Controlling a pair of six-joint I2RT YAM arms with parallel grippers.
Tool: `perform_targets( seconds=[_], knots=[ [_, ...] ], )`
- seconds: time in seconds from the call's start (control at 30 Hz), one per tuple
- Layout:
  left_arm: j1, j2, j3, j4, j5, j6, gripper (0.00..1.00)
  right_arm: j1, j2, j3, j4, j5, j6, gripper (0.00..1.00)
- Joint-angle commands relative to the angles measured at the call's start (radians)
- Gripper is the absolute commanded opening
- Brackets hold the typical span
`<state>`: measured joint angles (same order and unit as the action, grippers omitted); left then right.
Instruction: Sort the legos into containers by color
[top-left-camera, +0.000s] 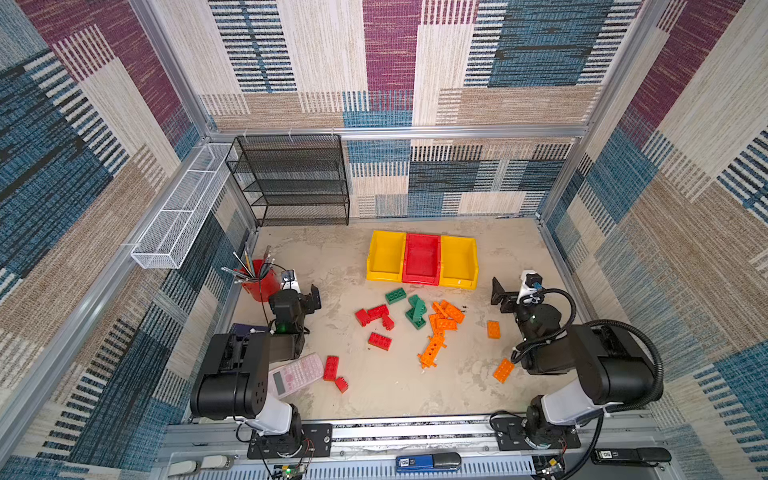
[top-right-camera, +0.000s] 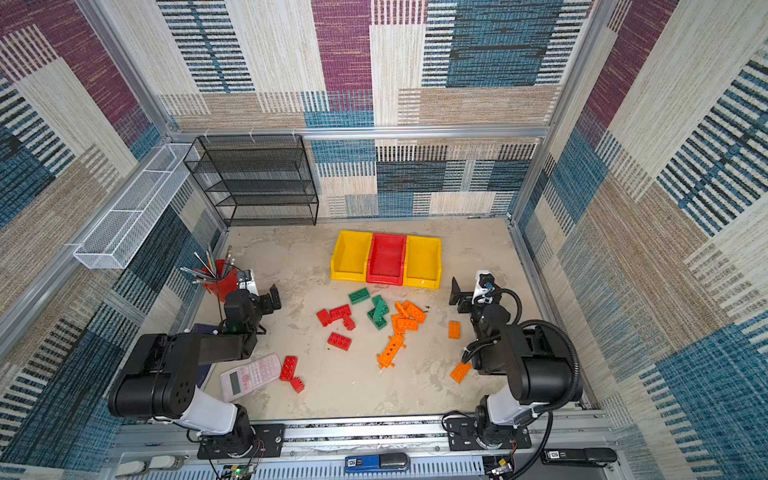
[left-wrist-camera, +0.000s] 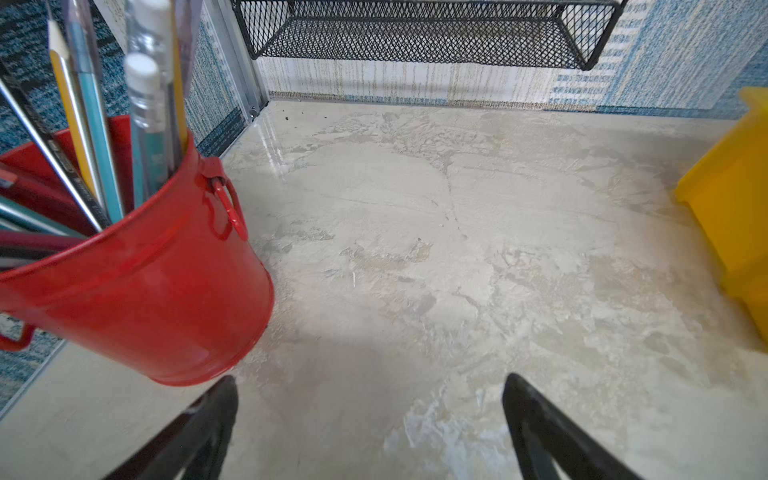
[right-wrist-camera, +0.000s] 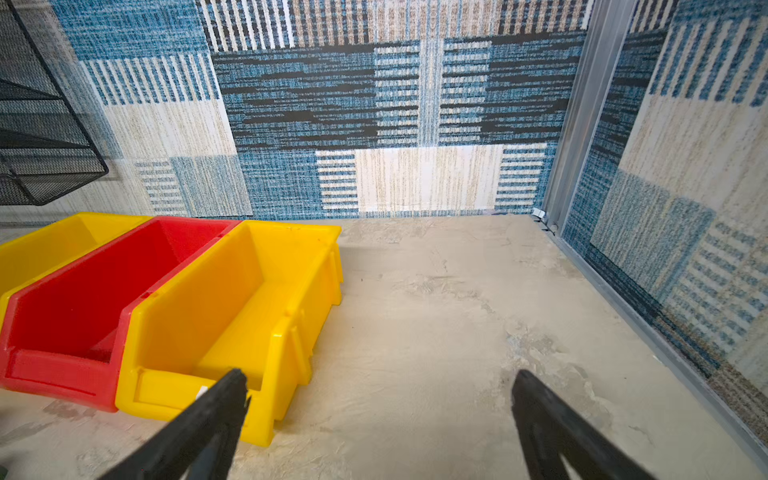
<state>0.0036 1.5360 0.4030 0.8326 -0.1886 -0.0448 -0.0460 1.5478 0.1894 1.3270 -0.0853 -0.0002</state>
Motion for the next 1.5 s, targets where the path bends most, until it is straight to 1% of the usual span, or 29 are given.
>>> perform_targets(
  seconds=[0.0, 1.47],
  knots=[
    [-0.002, 0.0, 0.006, 0.016, -0.009, 0.008, 0.99, 0.0, -0.001, -0.001, 0.032, 0.009, 0.003, 1.0],
    [-0.002, 0.001, 0.011, 0.01, -0.009, 0.008, 0.99, 0.001, -0.002, 0.004, 0.025, 0.01, 0.002, 1.0]
  ],
)
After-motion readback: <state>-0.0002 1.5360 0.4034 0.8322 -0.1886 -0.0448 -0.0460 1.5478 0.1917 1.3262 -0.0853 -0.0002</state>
